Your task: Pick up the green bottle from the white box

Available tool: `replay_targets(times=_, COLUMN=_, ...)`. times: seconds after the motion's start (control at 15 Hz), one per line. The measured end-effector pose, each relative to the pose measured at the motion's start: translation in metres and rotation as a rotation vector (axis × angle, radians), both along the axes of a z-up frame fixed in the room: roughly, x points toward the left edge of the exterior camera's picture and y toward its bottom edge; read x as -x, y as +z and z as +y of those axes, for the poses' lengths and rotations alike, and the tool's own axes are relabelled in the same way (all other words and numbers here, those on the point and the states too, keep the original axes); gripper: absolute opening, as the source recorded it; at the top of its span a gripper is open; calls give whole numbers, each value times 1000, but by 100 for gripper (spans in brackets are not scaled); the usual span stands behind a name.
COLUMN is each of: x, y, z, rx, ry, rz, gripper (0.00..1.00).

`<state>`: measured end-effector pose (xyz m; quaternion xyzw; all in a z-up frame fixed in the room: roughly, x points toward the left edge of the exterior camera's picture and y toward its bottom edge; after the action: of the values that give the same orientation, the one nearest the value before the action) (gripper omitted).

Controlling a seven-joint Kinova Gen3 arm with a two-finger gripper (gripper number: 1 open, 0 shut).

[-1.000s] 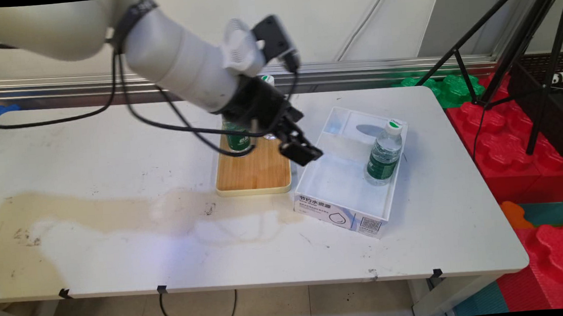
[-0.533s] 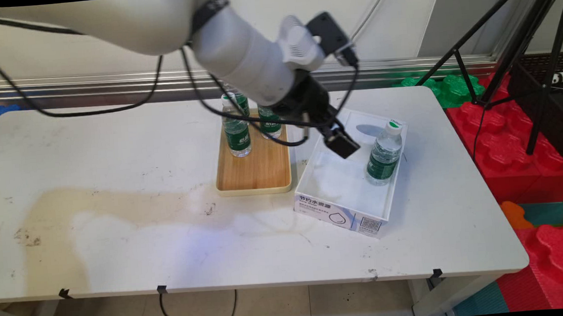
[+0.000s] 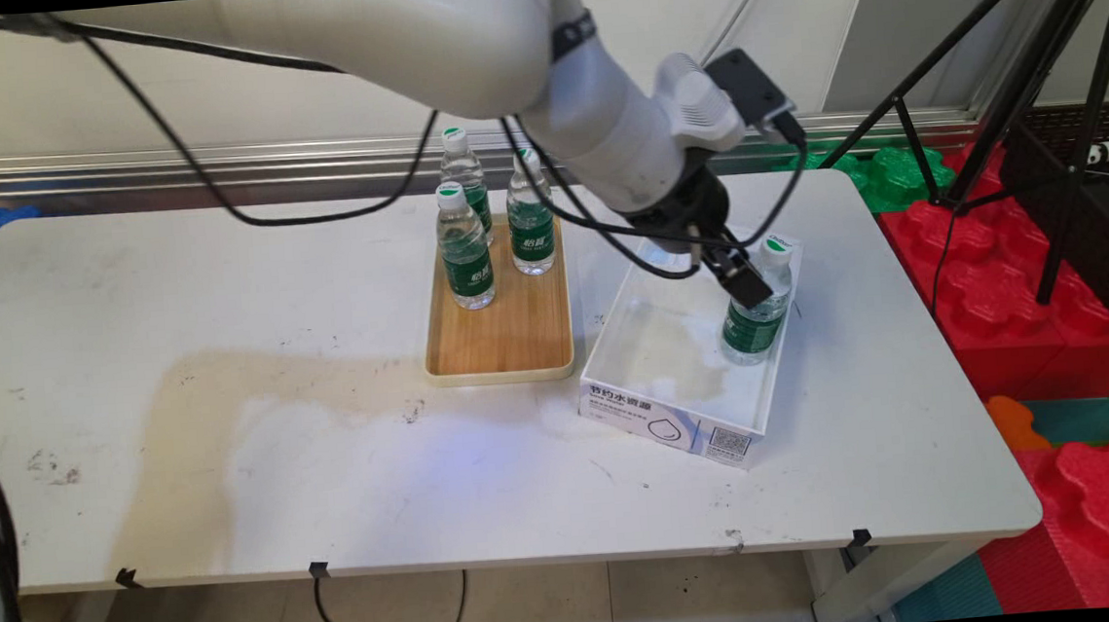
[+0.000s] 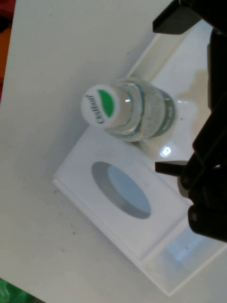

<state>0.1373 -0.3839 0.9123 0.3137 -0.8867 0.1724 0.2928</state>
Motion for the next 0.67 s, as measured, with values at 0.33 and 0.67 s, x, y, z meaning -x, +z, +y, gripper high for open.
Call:
replay_targets(times=0.33, x=25, y=-25, z=-29, rx=-21, ry=-10, rz=-7, gripper=100)
replay_targets(times=0.67, x=41, y=-46, z=-47, rx=-36, ry=-33, rz=-13, gripper=100)
